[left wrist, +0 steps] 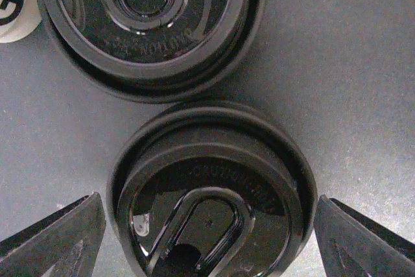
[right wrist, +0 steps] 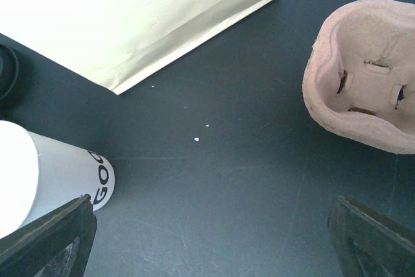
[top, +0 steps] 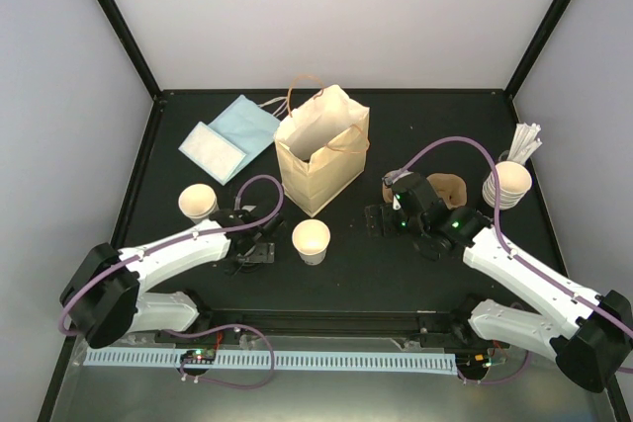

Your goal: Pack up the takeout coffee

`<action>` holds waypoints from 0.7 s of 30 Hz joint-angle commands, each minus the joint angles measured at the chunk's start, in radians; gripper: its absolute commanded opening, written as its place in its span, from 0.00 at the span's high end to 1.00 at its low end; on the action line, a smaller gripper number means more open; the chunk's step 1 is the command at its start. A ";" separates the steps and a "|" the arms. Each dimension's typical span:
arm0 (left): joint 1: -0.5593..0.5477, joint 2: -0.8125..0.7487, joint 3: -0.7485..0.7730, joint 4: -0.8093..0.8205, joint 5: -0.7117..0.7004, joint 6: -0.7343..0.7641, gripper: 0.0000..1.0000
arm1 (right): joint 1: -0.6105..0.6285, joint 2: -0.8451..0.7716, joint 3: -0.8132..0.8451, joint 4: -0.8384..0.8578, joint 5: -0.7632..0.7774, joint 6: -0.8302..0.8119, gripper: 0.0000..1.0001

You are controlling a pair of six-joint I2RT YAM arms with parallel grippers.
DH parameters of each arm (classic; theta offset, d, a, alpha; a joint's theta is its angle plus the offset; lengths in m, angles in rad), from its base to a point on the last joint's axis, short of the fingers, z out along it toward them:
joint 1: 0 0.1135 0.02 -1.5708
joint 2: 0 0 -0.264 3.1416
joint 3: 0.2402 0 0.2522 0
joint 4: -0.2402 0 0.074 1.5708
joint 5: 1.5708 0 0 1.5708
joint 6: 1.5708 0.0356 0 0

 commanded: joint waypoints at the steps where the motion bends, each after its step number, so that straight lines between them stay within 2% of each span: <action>1: 0.026 -0.002 0.000 0.051 0.010 0.035 0.10 | -0.003 0.003 0.019 0.012 -0.005 -0.009 0.00; 5: 0.036 -0.002 -0.002 0.056 0.026 0.046 0.14 | -0.004 0.004 0.019 0.013 -0.005 -0.010 0.00; 21: 0.054 0.023 -0.012 0.033 0.036 0.014 0.14 | -0.004 0.013 0.018 0.020 -0.008 -0.014 0.00</action>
